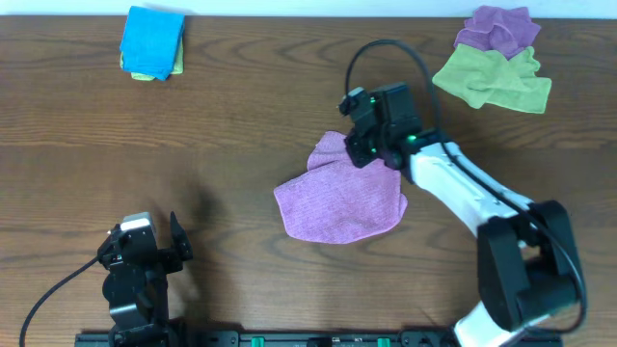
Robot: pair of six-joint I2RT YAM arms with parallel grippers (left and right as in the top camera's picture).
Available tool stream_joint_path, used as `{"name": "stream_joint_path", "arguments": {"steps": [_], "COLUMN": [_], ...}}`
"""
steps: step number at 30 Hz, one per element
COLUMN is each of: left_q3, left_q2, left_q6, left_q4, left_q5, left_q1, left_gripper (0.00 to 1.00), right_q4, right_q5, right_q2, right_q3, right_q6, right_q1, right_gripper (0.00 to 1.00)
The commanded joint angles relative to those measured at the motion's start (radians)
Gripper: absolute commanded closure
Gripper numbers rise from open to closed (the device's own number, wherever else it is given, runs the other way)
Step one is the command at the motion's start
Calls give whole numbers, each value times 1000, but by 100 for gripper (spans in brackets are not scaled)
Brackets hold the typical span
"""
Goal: Fold the cloth
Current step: 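Pull the purple cloth down toward the front with the right gripper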
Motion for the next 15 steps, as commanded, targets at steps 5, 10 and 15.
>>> {"name": "stream_joint_path", "arguments": {"steps": [5,10,15], "left_q3": [-20,-20,-20], "left_q2": [-6,-6,-6], "left_q6": [6,6,6], "left_q4": [-4,-4,-4], "left_q5": [-14,-14,-14], "left_q1": [4,4,4], "left_gripper": [5,4,5], "right_q4": [65,83,104], "right_q5": [3,8,15], "right_q2": [74,118,167], "right_q3": [-2,-2,-1], "right_q6": [-23,-23,-23], "right_q1": [43,49,49], "right_gripper": [99,99,99]}}
